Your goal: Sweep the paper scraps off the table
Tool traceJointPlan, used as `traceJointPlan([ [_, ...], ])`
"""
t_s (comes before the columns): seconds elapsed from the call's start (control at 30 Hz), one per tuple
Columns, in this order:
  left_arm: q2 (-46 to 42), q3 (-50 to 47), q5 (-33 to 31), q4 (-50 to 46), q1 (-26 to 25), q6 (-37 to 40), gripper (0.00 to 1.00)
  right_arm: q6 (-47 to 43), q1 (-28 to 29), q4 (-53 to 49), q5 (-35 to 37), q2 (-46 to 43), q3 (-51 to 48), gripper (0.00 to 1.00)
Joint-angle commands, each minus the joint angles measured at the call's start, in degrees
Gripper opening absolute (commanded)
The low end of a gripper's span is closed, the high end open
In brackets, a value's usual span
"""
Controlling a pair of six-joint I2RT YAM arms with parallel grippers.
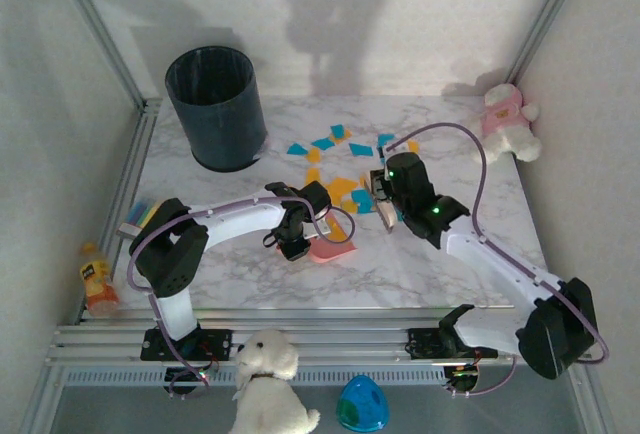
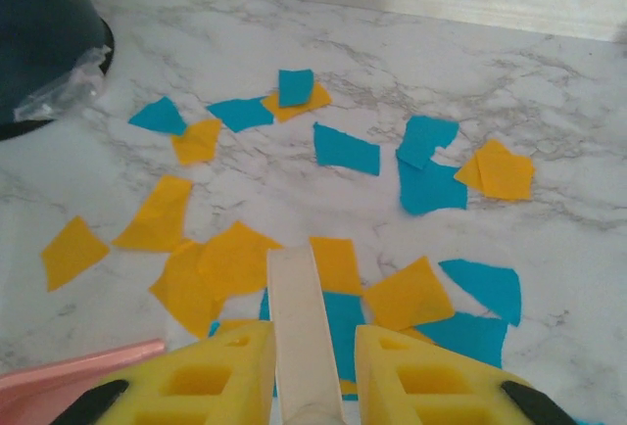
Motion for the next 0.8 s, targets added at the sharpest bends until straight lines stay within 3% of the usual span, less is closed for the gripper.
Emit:
traceJointPlan([
  [0.0, -1.3, -0.7, -1.9, -2.1, 0.6, -1.5, 0.00, -3.5, -0.7, 2.6, 1.8, 2.2, 3.5, 0.00],
  [0.43, -1.2, -0.4, -1.2, -2.6, 0.6, -1.1, 0.00, -0.8, -1.0, -3.0, 1.4, 9.3, 4.9, 0.00],
  [0.77, -0.8, 0.5, -1.2, -3.4, 0.6, -0.5, 0.00, 1.0, -0.6, -10.3, -4.2, 6.4, 3.0, 0.00],
])
